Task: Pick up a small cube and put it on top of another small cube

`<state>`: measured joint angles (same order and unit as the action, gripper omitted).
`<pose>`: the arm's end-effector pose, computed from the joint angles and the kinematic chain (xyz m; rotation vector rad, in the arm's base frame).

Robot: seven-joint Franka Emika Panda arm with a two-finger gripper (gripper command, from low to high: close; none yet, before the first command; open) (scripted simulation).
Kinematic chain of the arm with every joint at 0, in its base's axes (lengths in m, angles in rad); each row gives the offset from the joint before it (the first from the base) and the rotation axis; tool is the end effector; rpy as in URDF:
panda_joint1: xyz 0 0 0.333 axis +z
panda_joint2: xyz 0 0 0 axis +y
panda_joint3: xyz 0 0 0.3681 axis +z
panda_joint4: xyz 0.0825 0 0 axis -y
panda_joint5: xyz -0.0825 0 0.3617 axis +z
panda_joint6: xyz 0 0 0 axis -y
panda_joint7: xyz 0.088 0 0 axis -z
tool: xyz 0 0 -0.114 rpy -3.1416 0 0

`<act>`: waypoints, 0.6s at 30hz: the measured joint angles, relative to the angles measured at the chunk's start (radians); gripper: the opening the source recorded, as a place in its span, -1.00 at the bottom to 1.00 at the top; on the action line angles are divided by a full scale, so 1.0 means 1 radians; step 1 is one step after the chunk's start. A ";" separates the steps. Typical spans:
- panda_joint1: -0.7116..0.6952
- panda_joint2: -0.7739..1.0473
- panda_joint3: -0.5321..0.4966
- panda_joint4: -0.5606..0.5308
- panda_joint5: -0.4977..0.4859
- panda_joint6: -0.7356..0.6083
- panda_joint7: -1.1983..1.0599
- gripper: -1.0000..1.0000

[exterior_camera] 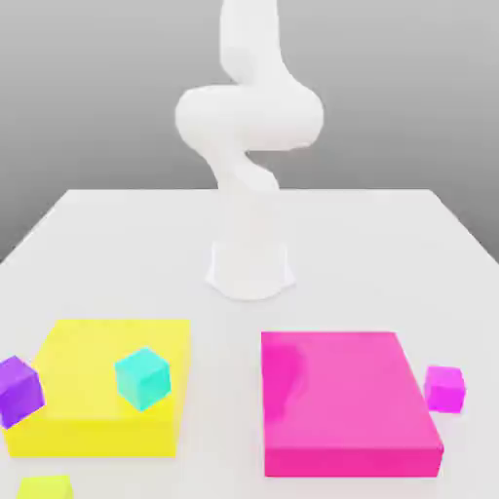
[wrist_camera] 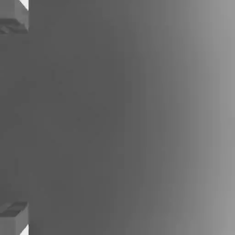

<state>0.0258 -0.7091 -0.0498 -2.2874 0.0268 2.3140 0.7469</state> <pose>0.3271 -0.0158 0.7200 -2.4713 1.0186 -0.9320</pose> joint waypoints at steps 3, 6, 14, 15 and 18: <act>0.030 0.113 -0.062 0.016 0.038 0.018 -0.070 0.00; 0.053 0.222 -0.118 0.031 0.080 0.035 -0.141 0.00; 0.085 0.514 -0.240 0.071 0.208 0.078 -0.340 0.00; 0.084 0.550 -0.250 0.076 0.225 0.083 -0.365 0.00; 0.068 0.659 -0.269 0.092 0.270 0.099 -0.438 0.00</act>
<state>0.0936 -0.0496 -0.3191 -2.1957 0.2968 2.4128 0.3084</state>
